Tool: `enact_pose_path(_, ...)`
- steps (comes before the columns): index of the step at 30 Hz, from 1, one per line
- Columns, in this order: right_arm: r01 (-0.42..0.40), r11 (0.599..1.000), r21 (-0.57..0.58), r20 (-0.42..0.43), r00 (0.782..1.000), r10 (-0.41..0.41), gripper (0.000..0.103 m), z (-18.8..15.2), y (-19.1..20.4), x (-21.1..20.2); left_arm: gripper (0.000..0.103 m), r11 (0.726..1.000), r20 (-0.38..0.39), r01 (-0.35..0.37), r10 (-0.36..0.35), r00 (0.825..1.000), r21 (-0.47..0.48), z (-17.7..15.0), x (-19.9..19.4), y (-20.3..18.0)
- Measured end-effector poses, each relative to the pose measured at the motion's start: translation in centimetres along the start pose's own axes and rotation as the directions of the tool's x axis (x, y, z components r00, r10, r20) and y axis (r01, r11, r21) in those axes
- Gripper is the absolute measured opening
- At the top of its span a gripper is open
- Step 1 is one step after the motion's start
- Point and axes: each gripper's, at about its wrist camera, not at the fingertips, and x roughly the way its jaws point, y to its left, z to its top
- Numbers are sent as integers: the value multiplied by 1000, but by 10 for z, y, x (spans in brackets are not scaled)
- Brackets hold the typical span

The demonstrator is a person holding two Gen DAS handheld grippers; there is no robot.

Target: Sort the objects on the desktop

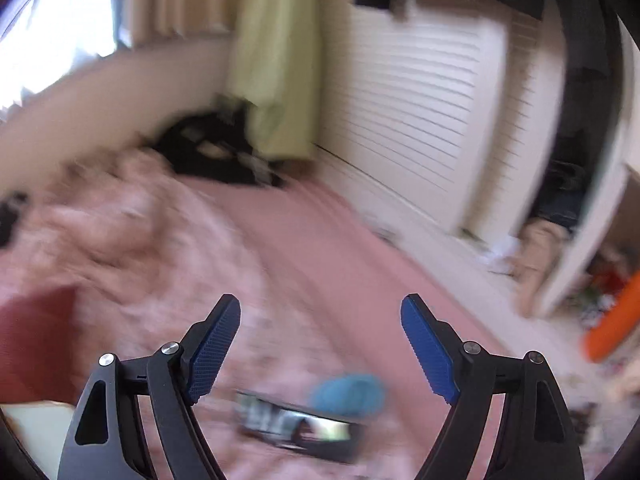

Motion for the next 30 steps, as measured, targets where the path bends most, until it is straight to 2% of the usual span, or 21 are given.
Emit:
enact_pose_path(2,-155,988,3,57,986,155,83,-1,19,-36,85,987,-37,152,-153,987,-45,-28,25,-3)
enact_pose_path(4,-310,951,11,104,946,308,83,-1,41,-78,85,951,-102,305,-309,945,-53,-69,60,-22)
enact_pose_path(5,-377,926,7,109,921,374,85,-1,52,-98,85,936,-140,349,-352,926,-48,-89,76,-33)
enact_pose_path(6,-442,897,-6,109,891,440,88,-1,66,-118,85,922,-198,386,-387,901,-46,-118,99,-49)
enact_pose_path(7,-501,865,-35,108,858,502,89,-2,83,-143,85,915,-235,400,-401,886,-51,-135,112,-60)
enact_pose_path(9,-568,814,-120,96,809,579,98,-6,120,-183,85,900,-311,431,-429,848,-65,-177,140,-81)
enact_pose_path(10,-585,791,-177,64,795,603,102,-11,146,-201,85,894,-326,441,-443,836,-82,-195,150,-89)
enact_pose_path(11,-597,770,-228,19,787,616,103,-16,170,-212,85,892,-327,439,-449,832,-109,-210,158,-91)
enact_pose_path(12,-601,748,-281,-42,786,617,103,-23,197,-220,85,893,-311,424,-451,837,-151,-226,164,-89)
enact_pose_path(14,-601,713,-361,-161,793,588,103,-42,249,-222,85,878,-241,382,-452,859,-287,-251,173,-74)
enact_pose_path(15,-597,702,-389,-206,799,565,103,-51,269,-218,85,857,-195,342,-438,877,-386,-268,180,-59)
enact_pose_path(17,-575,695,-432,-302,818,489,101,-66,307,-197,85,838,-164,251,-369,915,-485,-293,188,-43)
enact_pose_path(18,-574,696,-432,-356,817,453,92,-74,320,-184,85,846,-172,182,-304,937,-502,-302,194,-36)
enact_pose_path(19,-578,704,-412,-420,806,416,85,-83,332,-169,85,863,-202,123,-250,947,-490,-309,200,-33)
enact_pose_path(21,-585,726,-362,-512,775,370,51,-91,340,-141,85,880,-239,109,-242,940,-463,-316,207,-29)
enact_pose_path(22,-575,734,-361,-531,774,345,47,-93,346,-130,85,867,-227,122,-258,939,-484,-320,206,-22)
enact_pose_path(24,-540,741,-399,-530,795,294,45,-99,356,-115,85,834,-183,136,-271,945,-536,-325,201,-9)
enact_pose_path(25,-529,740,-416,-547,796,261,45,-103,364,-106,85,830,-177,138,-273,945,-540,-328,201,-7)
enact_pose_path(27,-542,732,-413,-586,773,243,45,-108,371,-93,85,831,-175,137,-270,947,-538,-330,198,-4)
enact_pose_path(30,-540,705,-460,-612,768,190,45,-121,380,-87,85,825,-167,148,-280,945,-545,-326,198,-4)
